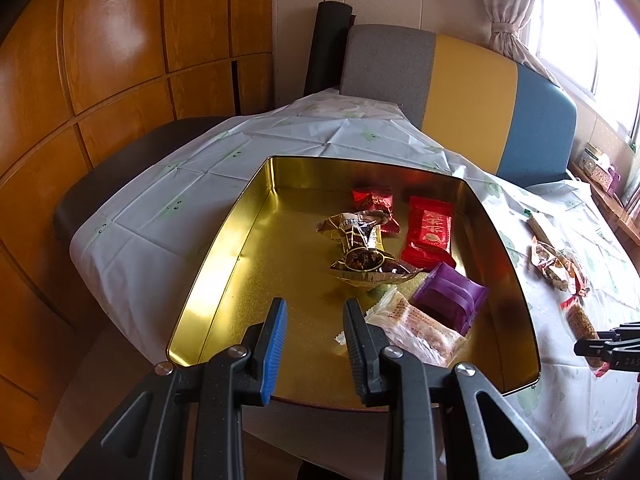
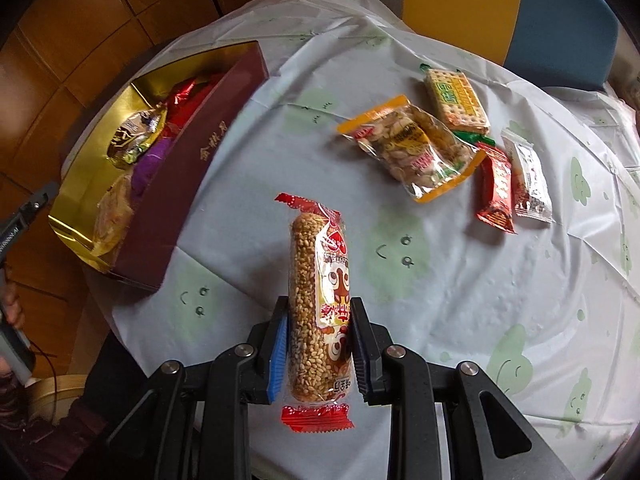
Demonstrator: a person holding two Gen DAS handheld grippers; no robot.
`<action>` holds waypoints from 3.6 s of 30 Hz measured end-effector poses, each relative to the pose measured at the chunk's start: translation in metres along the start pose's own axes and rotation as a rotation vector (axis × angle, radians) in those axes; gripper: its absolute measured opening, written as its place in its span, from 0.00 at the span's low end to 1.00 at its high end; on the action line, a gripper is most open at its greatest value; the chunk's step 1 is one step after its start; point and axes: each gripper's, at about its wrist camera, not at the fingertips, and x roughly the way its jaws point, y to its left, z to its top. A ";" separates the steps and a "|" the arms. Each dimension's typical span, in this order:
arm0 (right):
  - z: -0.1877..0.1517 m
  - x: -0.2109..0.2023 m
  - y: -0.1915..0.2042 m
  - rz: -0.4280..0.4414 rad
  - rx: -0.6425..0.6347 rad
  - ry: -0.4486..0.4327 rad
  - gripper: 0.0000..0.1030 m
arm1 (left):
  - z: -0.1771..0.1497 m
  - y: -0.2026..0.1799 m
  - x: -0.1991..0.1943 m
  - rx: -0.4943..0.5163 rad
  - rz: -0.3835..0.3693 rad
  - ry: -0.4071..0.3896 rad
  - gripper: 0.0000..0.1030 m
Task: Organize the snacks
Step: 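Lower the peanut bar into the gold tray and open the right tool, then move both open tools back over the remaining snacks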
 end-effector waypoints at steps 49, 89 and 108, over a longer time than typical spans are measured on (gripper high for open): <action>0.049 -0.026 0.103 0.024 -0.230 -0.223 0.57 | 0.000 0.006 -0.006 -0.034 0.002 -0.015 0.28; 0.015 -0.117 -0.167 -0.413 0.392 -0.488 1.00 | 0.029 -0.133 -0.041 0.301 -0.180 -0.068 0.30; -0.002 -0.125 -0.195 -0.277 0.584 -0.487 1.00 | 0.042 -0.271 0.054 0.190 -0.493 0.400 0.36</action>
